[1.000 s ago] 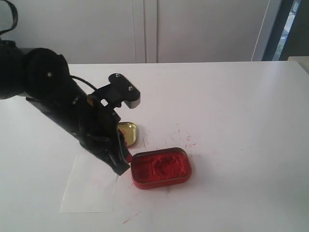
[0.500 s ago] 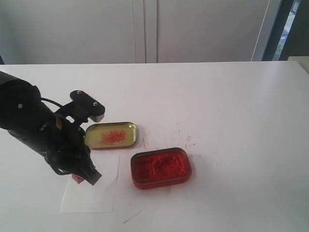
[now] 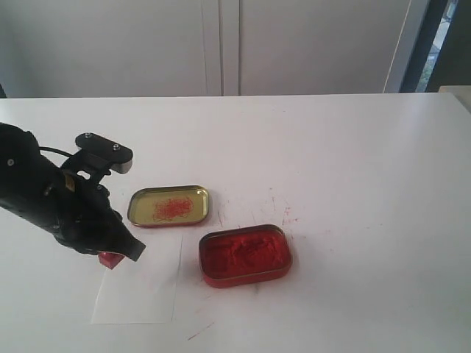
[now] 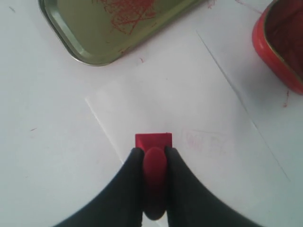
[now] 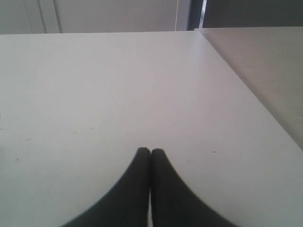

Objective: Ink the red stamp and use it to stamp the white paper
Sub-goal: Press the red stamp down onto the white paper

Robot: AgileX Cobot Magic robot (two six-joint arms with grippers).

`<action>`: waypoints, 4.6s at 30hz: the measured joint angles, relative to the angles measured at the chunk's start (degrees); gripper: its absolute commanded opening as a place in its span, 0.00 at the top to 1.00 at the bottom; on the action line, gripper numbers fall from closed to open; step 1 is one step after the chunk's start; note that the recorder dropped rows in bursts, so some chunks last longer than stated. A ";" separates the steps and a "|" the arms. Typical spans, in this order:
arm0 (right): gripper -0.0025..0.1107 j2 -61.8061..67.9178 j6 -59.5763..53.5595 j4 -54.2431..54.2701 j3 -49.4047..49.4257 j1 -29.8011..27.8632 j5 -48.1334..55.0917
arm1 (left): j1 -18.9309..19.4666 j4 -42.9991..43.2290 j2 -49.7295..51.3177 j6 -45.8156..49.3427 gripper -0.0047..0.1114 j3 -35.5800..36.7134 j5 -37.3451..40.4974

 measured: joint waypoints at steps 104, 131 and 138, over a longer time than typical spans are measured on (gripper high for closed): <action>0.98 0.00 0.00 0.00 0.00 0.00 0.00 | -8.41 18.64 2.05 -27.40 0.96 6.16 -14.26; 0.98 0.00 0.00 0.00 0.00 0.00 0.00 | -8.41 18.76 8.85 -27.40 0.96 5.21 -17.20; 0.98 0.00 0.00 0.00 0.00 0.00 0.00 | -8.41 18.76 8.85 -27.40 0.96 5.21 -17.09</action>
